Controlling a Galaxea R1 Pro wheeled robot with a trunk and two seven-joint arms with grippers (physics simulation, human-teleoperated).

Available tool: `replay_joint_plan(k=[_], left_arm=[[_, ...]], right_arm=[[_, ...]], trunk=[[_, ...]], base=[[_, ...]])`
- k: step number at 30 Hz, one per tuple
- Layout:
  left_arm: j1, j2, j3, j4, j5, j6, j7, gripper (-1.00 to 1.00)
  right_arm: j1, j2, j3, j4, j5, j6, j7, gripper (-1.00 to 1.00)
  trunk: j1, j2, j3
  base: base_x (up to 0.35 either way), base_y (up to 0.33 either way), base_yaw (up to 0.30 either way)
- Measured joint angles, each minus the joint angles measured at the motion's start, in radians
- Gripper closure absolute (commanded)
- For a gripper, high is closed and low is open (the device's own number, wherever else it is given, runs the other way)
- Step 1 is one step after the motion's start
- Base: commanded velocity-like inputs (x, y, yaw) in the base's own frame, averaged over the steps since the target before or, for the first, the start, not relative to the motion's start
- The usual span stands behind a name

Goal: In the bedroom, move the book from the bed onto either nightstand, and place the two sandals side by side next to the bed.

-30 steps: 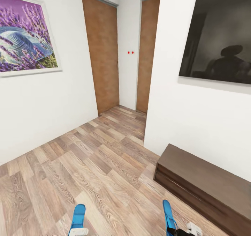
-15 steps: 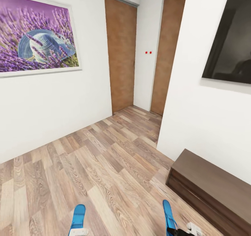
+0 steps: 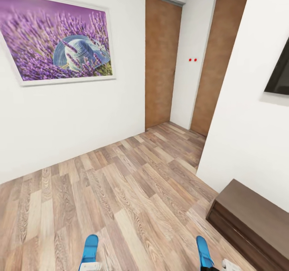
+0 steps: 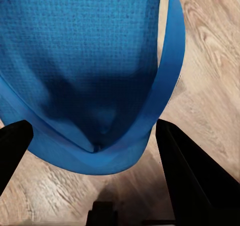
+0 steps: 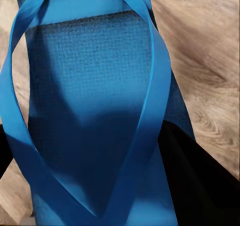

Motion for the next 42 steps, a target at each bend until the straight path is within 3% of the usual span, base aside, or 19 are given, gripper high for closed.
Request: replay_joint_plan(k=[6,12,15,21,42], left_arm=[[0.0,0.0,0.0,0.0,0.0,0.0,0.0,1.0],[0.0,0.0,0.0,0.0,0.0,0.0,0.0,1.0],[0.0,0.0,0.0,0.0,0.0,0.0,0.0,1.0],[0.0,0.0,0.0,0.0,0.0,0.0,0.0,1.0],[0.0,0.0,0.0,0.0,0.0,0.0,0.0,1.0]], right_arm=[[0.0,0.0,0.004,-0.003,0.022,0.001,-0.035,1.0],[0.0,0.0,0.004,-0.002,0.218,0.014,-0.031,1.0],[0.0,0.0,0.002,-0.002,0.261,0.015,-0.03,1.0],[0.0,0.0,-0.001,-0.001,0.276,0.003,-0.031,1.0],[0.0,0.0,-0.002,-0.002,0.269,0.002,-0.028,1.0]], trunk=[[0.0,0.0,-0.002],[0.0,0.0,-0.005],[0.0,0.0,-0.006],[0.0,0.0,-0.008],[0.0,0.0,-0.017]], base=[[0.0,0.0,0.29],[0.0,0.0,0.29],[0.0,0.0,0.29],[0.0,0.0,0.29],[0.0,0.0,0.29]])
